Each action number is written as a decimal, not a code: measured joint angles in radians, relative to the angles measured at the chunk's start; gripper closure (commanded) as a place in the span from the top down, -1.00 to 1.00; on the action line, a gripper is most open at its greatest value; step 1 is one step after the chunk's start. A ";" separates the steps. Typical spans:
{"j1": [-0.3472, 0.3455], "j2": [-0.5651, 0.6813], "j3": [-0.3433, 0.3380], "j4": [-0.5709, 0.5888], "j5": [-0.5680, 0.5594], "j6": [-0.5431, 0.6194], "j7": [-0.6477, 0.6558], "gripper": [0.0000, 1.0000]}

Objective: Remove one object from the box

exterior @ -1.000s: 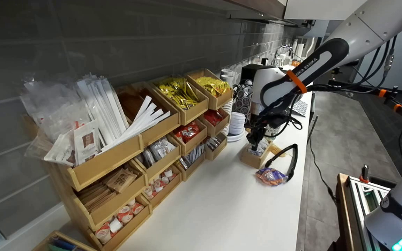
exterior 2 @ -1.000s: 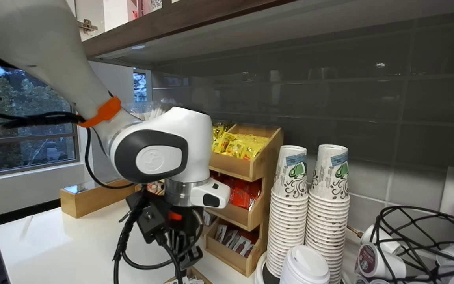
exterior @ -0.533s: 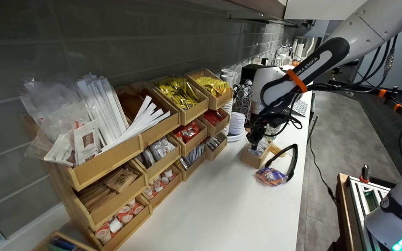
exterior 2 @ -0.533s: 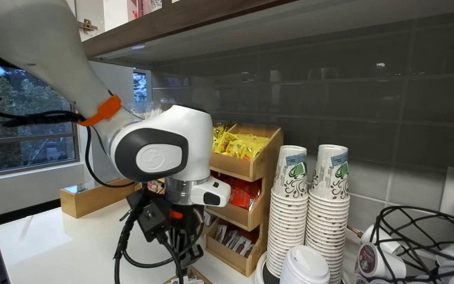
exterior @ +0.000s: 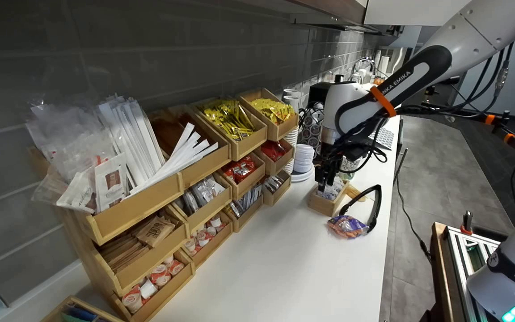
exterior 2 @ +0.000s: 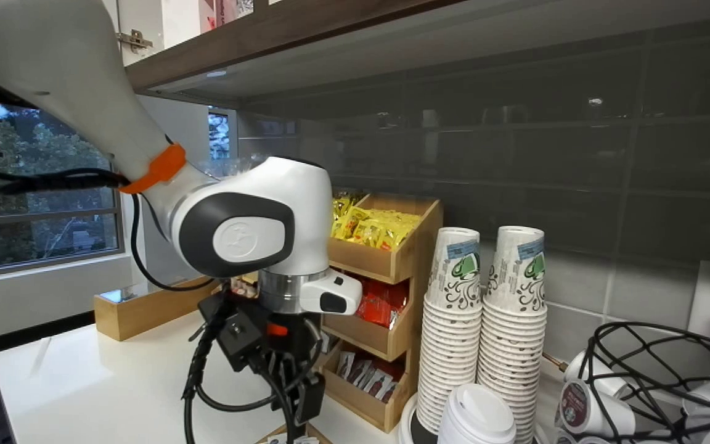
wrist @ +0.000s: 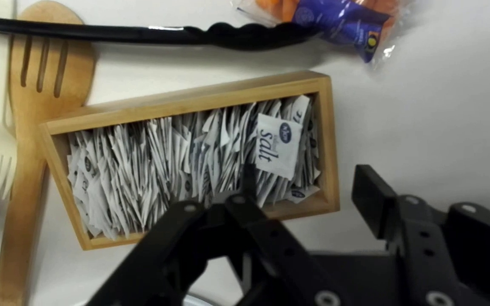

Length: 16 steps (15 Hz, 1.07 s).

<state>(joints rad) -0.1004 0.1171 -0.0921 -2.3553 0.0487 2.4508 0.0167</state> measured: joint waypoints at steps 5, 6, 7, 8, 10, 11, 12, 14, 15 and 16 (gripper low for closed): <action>0.000 0.004 0.000 -0.008 -0.038 0.000 0.000 0.15; 0.000 0.005 0.000 -0.010 -0.043 0.000 0.000 -0.01; 0.000 0.006 0.000 -0.011 -0.047 0.000 0.000 -0.20; 0.000 0.006 0.000 -0.012 -0.050 0.000 0.000 -0.31; 0.000 0.008 0.000 -0.014 -0.057 0.000 0.000 -0.47; 0.000 0.010 0.000 -0.015 -0.060 0.000 0.000 -0.52; 0.000 0.011 0.000 -0.015 -0.063 0.000 0.000 -0.57; 0.000 0.013 0.000 -0.017 -0.070 0.000 0.000 -0.66; 0.000 0.014 0.000 -0.019 -0.072 0.000 0.000 -0.84; 0.000 0.015 0.000 -0.020 -0.074 0.000 0.000 -0.89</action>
<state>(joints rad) -0.0999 0.1319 -0.0921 -2.3757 -0.0248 2.4508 0.0171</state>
